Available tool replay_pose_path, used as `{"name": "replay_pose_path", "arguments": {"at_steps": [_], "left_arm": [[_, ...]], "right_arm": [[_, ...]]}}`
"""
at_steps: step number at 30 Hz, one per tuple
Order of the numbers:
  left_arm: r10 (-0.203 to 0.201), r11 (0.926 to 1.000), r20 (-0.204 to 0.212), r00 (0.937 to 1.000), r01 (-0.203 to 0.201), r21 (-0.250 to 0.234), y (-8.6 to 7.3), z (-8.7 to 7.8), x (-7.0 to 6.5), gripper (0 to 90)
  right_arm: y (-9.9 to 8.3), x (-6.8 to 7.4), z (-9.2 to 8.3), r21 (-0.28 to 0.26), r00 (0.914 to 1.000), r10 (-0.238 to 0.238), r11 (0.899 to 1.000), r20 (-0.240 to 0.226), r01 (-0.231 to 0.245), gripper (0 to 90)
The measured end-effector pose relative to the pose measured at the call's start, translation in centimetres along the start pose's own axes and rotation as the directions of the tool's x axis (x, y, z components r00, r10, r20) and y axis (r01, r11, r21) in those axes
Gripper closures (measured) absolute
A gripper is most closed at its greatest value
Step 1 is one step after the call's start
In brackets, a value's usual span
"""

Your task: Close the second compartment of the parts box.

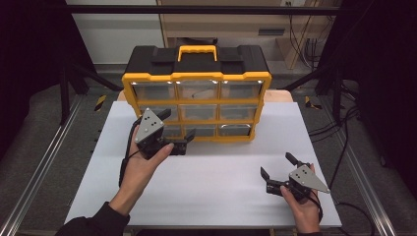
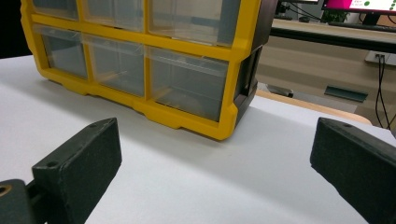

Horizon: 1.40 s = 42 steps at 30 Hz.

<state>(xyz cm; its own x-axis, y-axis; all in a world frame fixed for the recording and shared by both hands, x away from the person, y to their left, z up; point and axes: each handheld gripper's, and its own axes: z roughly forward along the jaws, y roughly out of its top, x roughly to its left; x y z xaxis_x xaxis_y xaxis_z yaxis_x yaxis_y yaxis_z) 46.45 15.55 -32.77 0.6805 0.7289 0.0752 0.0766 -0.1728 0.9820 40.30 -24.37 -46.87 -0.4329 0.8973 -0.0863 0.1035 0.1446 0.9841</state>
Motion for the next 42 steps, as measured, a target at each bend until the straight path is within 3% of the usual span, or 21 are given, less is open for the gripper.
{"name": "replay_pose_path", "arguments": {"at_steps": [14,16,23,28,34,42], "left_arm": [[-0.015,0.9997,-0.034,0.9993,0.014,-0.018,-0.9,-2.7,1.9,2.8],[-0.001,0.9997,-0.052,0.9987,0.0,-0.026,-0.9,-3.0,2.1,2.8],[-0.004,0.9996,-0.059,0.9982,0.002,-0.027,-1.3,-3.7,2.5,2.8],[0.023,0.9996,-0.075,0.9969,-0.025,-0.014,-1.9,-4.1,2.7,2.6],[0.025,0.9997,-0.074,0.9969,-0.025,-0.002,-2.7,-4.9,2.8,2.3],[0.023,0.9996,-0.086,0.996,-0.025,-0.017,-3.1,-5.5,3.2,2.3]], "right_arm": [[0.0,0.0,0.0,0.0,1.0,-0.004,1.0,0.0,0.004,2.2],[0.0,0.0,0.0,-0.001,1.0,-0.002,1.0,0.001,0.002,2.2],[0.0,0.0,0.0,0.0,1.0,0.0,1.0,0.001,0.0,2.2],[0.0,0.0,0.0,-0.001,1.0,-0.001,1.0,0.001,0.001,2.2],[0.0,0.0,0.0,-0.001,1.0,-0.004,1.0,0.001,0.004,2.2],[0.0,0.0,0.0,0.0,1.0,-0.003,1.0,0.003,0.003,2.2]]}}
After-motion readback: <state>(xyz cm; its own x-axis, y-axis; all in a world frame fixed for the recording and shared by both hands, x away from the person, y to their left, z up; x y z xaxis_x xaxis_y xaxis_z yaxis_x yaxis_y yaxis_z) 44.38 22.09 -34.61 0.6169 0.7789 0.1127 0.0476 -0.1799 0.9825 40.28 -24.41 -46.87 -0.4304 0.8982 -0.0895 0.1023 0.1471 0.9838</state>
